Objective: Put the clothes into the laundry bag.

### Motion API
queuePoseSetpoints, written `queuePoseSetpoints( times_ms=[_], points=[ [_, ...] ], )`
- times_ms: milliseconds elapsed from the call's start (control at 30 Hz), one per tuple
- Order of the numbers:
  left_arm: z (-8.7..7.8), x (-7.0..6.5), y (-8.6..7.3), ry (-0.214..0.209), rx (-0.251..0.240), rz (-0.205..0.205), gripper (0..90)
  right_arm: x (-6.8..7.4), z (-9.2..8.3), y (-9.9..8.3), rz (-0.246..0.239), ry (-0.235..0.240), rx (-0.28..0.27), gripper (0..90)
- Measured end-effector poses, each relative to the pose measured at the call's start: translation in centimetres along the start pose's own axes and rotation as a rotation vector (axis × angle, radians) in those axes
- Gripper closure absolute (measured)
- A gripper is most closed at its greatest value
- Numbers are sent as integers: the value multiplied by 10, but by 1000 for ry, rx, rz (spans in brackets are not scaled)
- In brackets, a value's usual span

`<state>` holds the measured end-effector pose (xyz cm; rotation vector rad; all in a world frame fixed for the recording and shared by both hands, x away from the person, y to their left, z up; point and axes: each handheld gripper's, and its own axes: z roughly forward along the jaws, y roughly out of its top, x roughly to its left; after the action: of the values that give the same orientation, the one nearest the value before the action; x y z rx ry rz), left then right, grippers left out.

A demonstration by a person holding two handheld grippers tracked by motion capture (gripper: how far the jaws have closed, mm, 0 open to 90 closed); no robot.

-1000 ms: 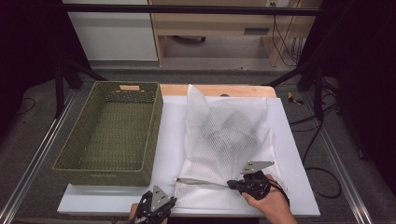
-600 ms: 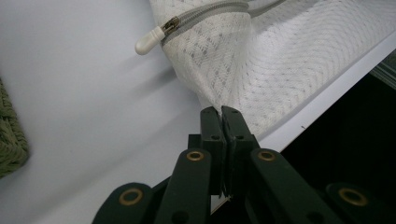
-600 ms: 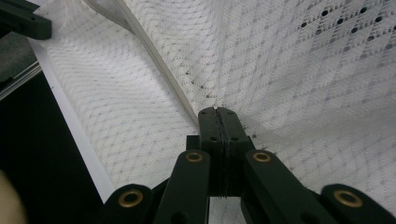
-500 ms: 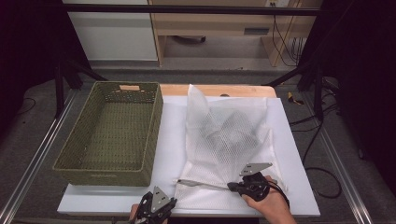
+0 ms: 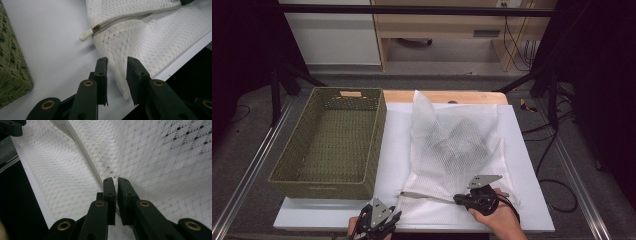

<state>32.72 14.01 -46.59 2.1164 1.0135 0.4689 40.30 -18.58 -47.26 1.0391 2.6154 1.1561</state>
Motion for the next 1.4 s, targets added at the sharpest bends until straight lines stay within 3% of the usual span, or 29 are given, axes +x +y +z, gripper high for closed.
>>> queuePoseSetpoints(
  times_ms=[267, 533, 767, 967, 1067, 1400],
  points=[
    [0, 2, 1, 13, -11, -1, 663, 2, -5, 2, -13, -20, -50, 720],
    [2, 2, 3, 25, -33, -26, 540, 6, -11, 7, -42, -38, -126, 565],
    [6, 4, 4, -3, -44, -49, 489, 10, -12, 9, -61, -53, -150, 499],
    [12, 6, 6, -33, -53, -96, 405, 10, -10, 9, -65, -63, -145, 465],
    [14, 8, 7, -45, -66, -122, 360, 11, -10, 10, -70, -69, -157, 416],
    [22, 10, 7, -80, -60, -122, 241, 13, -10, 14, -72, -92, -220, 166]
  ],
)
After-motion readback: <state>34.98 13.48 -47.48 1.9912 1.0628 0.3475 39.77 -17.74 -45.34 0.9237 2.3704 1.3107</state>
